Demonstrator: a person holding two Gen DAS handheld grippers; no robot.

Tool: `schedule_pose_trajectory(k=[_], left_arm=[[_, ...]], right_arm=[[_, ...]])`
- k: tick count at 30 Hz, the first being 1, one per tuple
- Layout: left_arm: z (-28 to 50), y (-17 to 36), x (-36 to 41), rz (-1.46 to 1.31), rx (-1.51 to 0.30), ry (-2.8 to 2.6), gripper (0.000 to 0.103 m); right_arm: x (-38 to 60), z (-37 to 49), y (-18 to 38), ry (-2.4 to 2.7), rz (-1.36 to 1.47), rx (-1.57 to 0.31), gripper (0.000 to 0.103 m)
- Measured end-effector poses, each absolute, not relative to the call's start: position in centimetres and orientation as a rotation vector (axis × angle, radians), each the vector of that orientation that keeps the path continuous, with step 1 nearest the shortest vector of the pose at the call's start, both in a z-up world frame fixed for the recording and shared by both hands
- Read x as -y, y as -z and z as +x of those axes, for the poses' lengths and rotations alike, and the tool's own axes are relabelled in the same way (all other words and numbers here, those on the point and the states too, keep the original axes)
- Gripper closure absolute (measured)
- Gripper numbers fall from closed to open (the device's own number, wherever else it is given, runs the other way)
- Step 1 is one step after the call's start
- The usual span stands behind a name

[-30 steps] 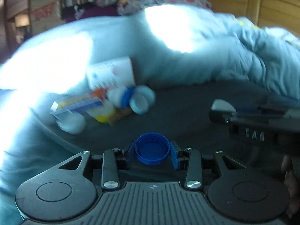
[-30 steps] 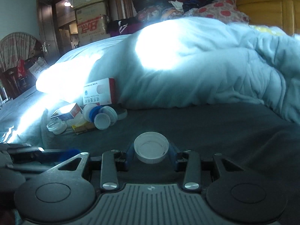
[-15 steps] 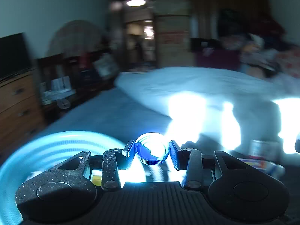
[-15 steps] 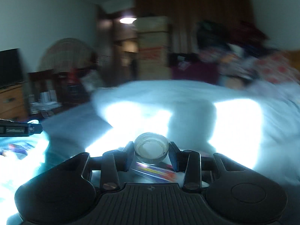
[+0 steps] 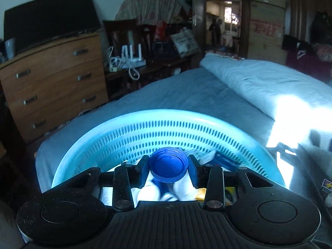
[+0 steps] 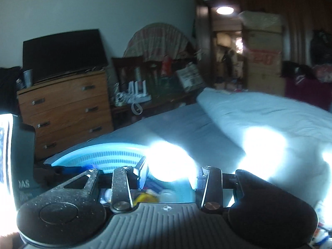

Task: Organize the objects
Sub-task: 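Carry the white and blue caps over the basket and open both grippers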

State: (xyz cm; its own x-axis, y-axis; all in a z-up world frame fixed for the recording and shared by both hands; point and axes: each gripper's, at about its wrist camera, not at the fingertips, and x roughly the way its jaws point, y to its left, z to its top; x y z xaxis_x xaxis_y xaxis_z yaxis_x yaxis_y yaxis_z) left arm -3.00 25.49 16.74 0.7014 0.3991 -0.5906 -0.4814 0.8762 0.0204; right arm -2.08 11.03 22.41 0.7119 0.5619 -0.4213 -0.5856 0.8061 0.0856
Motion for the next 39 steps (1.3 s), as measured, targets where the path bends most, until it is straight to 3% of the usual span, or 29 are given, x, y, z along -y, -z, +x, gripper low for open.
schedule_pose_trajectory(k=[12, 39], left_arm=[[-4.3, -15.7, -28.3, -0.195, -0.643, -0.494, 0.063], [-3.5, -15.3, -29.1, -0.202, -0.651, -0.493, 0.063]], right_arm=[[-16.5, -1.3, -21.4, -0.672, -0.095, -0.529, 0.061], [-17.4, -1.2, -20.7, -0.675, -0.103, -0.536, 0.061]])
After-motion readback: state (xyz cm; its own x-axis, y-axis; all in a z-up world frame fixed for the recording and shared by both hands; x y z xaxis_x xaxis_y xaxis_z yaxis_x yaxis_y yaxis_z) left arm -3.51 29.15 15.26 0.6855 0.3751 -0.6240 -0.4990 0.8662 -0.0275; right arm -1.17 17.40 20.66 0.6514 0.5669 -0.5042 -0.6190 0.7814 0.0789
